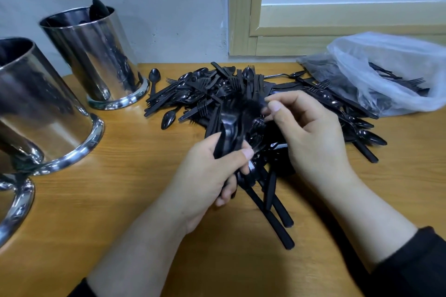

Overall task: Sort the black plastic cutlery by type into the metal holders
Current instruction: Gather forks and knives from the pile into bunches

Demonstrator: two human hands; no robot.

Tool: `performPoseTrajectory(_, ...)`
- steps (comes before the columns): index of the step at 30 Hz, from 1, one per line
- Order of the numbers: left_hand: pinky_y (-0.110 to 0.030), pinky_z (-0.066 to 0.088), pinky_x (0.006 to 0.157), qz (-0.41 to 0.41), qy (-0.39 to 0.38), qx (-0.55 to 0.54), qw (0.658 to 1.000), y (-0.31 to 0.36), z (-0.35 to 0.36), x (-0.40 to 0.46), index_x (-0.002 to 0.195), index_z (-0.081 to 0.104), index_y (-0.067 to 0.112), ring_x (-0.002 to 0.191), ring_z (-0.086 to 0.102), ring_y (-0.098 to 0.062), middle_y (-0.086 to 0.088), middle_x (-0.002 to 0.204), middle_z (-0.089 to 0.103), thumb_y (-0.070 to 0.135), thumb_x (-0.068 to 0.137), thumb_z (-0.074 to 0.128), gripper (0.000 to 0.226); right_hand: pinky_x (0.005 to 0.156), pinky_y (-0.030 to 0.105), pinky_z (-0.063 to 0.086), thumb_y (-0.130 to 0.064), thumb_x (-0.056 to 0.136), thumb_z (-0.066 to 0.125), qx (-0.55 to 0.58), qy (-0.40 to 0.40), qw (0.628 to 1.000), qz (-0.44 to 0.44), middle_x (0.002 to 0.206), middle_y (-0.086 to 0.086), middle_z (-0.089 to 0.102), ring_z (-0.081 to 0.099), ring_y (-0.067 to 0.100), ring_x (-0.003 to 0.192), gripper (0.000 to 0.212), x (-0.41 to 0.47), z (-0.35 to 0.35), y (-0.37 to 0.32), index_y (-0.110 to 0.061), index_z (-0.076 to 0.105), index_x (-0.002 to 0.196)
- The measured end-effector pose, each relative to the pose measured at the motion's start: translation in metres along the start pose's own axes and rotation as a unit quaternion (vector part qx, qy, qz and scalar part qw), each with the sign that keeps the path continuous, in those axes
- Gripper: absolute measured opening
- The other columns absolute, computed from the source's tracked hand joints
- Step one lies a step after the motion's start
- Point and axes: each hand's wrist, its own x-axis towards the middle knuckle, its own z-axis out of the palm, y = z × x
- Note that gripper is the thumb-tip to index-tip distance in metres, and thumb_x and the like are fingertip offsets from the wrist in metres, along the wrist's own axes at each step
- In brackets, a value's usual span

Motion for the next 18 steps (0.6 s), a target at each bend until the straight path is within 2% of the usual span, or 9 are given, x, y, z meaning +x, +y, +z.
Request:
performPoseTrajectory(2, -0.023, 0.032, 0.040, 0.005, 0.020, -0.026, 0.999, 0.000, -0.003, 0.000, 0.092, 0.065, 0.014, 0.047, 0.040, -0.013, -0.004, 0.080, 0.062, 0.022, 0.101, 0.062, 0.012, 0.079, 0.022, 0.052, -0.022, 0.102, 0.056, -0.048, 0.040, 0.998, 0.003, 0.089, -0.011, 0.072, 0.067, 0.007, 0.085, 0.015, 0.006, -0.010, 0.005, -0.026, 0.070, 0.098)
performPoseTrajectory(6, -0.022, 0.032, 0.040, 0.018, 0.073, -0.052, 0.996, -0.001, -0.007, 0.002, 0.092, 0.064, 0.010, 0.047, 0.038, -0.013, -0.007, 0.076, 0.059, 0.021, 0.101, 0.060, 0.015, 0.091, 0.034, 0.051, -0.026, 0.101, 0.055, -0.156, 0.089, 0.981, 0.071, 0.095, -0.012, 0.070, 0.063, 0.006, 0.093, 0.015, 0.025, -0.038, 0.029, -0.028, 0.070, 0.104)
performPoseTrajectory(10, -0.023, 0.031, 0.039, 0.031, 0.091, -0.049, 0.994, -0.002, -0.004, 0.001, 0.094, 0.063, 0.009, 0.046, 0.037, -0.013, -0.003, 0.072, 0.059, 0.020, 0.102, 0.059, 0.014, 0.103, 0.040, 0.045, -0.028, 0.098, 0.061, -0.276, 0.017, 0.958, 0.076, 0.118, -0.003, 0.067, 0.060, 0.018, 0.114, 0.026, 0.031, -0.047, 0.041, -0.020, 0.068, 0.122)
performPoseTrajectory(14, -0.024, 0.031, 0.040, 0.037, 0.101, -0.044, 0.993, -0.001, -0.003, 0.001, 0.096, 0.063, 0.010, 0.047, 0.038, -0.013, -0.002, 0.077, 0.062, 0.020, 0.102, 0.060, 0.012, 0.108, 0.055, 0.038, -0.043, 0.095, 0.063, -0.360, -0.062, 0.928, 0.075, 0.138, -0.002, 0.058, 0.049, 0.026, 0.129, 0.042, 0.030, -0.037, 0.038, -0.027, 0.061, 0.134)
performPoseTrajectory(16, -0.025, 0.031, 0.040, 0.041, 0.101, -0.042, 0.993, -0.002, -0.004, 0.001, 0.096, 0.064, 0.010, 0.047, 0.038, -0.014, -0.003, 0.079, 0.063, 0.020, 0.102, 0.060, 0.012, 0.107, 0.053, 0.034, -0.048, 0.096, 0.060, -0.395, -0.092, 0.910, 0.083, 0.142, -0.007, 0.054, 0.044, 0.026, 0.131, 0.043, 0.028, -0.033, 0.036, -0.032, 0.059, 0.136)
performPoseTrajectory(18, -0.025, 0.032, 0.041, 0.043, 0.100, -0.040, 0.993, -0.002, -0.004, 0.001, 0.096, 0.064, 0.011, 0.047, 0.039, -0.014, -0.002, 0.078, 0.063, 0.020, 0.102, 0.060, 0.011, 0.104, 0.050, 0.030, -0.041, 0.099, 0.057, -0.418, -0.112, 0.898, 0.085, 0.143, -0.010, 0.052, 0.041, 0.024, 0.131, 0.036, 0.028, -0.032, 0.034, -0.035, 0.060, 0.134)
